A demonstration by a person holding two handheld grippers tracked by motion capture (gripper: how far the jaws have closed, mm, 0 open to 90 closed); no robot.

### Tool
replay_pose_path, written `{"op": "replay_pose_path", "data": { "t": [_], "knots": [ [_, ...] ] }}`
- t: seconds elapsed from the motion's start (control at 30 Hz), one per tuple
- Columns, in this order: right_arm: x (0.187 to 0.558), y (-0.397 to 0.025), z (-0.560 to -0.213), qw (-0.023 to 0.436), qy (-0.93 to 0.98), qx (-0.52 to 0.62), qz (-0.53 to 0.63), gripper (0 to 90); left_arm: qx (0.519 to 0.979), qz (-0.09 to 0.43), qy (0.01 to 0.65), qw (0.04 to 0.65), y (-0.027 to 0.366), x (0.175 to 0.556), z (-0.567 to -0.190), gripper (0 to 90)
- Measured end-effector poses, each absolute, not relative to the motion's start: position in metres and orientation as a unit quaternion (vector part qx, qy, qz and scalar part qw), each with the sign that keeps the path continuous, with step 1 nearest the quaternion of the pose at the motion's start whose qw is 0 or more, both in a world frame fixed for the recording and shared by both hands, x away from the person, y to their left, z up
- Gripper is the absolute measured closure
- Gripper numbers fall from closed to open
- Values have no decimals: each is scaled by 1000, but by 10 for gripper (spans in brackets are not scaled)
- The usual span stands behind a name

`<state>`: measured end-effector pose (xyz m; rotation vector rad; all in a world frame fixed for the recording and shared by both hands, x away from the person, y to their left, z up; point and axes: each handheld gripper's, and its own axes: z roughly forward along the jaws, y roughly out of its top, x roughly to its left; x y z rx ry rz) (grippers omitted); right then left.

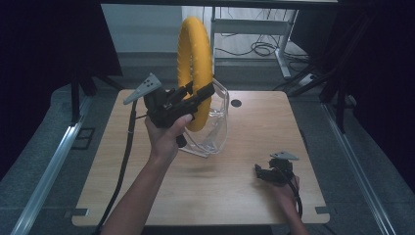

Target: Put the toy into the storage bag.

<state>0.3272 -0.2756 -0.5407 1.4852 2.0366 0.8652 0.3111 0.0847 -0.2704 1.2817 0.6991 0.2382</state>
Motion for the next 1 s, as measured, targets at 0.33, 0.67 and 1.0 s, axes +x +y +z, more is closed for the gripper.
{"op": "replay_pose_path", "data": {
  "t": [0.33, 0.67, 1.0],
  "knots": [
    [327, -276, -541, 236, 742, 542, 316, 152, 592, 102, 329, 729, 65, 325, -287, 507],
    [327, -276, -541, 237, 742, 542, 316, 152, 594, 98, 343, 721, 58, 337, -303, 507],
    [327, -276, -541, 235, 743, 542, 316, 153, 587, 88, 372, 713, 58, 349, -327, 507]
  ]
}}
